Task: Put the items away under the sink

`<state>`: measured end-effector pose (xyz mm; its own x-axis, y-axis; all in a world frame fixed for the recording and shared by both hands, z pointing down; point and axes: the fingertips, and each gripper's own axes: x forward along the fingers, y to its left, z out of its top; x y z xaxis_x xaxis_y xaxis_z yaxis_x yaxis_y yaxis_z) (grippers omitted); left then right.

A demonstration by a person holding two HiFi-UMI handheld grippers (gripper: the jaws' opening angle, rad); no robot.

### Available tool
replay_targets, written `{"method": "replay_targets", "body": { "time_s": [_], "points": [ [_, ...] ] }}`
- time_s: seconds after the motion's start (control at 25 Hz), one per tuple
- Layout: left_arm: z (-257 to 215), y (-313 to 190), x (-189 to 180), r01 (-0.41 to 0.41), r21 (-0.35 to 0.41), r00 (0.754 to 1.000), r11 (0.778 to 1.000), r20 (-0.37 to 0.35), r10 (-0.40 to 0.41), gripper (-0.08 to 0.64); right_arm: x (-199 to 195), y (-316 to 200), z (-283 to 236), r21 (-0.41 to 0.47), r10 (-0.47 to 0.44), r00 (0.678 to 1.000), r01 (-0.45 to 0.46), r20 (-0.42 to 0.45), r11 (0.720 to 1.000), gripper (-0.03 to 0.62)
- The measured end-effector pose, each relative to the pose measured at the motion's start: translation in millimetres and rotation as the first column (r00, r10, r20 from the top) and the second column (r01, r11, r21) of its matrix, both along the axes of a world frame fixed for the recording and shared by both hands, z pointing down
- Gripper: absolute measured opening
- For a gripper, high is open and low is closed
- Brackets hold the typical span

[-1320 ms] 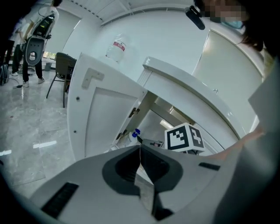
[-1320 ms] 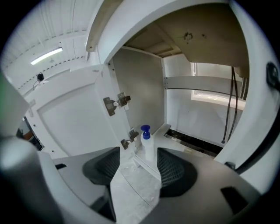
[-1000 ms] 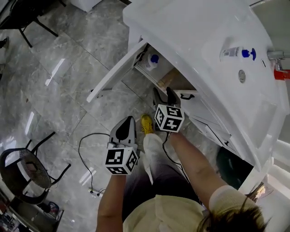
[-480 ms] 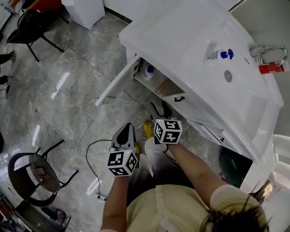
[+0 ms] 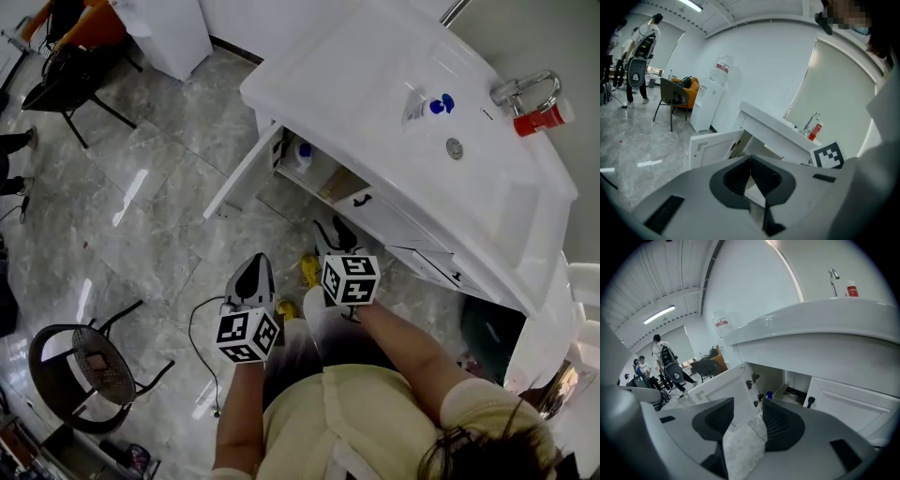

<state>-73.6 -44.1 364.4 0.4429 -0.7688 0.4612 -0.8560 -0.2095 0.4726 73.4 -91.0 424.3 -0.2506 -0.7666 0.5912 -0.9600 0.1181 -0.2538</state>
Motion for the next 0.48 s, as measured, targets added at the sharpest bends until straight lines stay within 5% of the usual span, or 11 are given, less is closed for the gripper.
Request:
{"method": "replay_targets", "body": {
  "time_s": [0.48],
  "points": [
    [-38,18,6,-0.039,0.045,0.999,0.998,-0.012,0.039,0.038,-9,37,-40,0.015,-0.053,0.999,0.052,0.007,0.999,0.147]
  ]
}}
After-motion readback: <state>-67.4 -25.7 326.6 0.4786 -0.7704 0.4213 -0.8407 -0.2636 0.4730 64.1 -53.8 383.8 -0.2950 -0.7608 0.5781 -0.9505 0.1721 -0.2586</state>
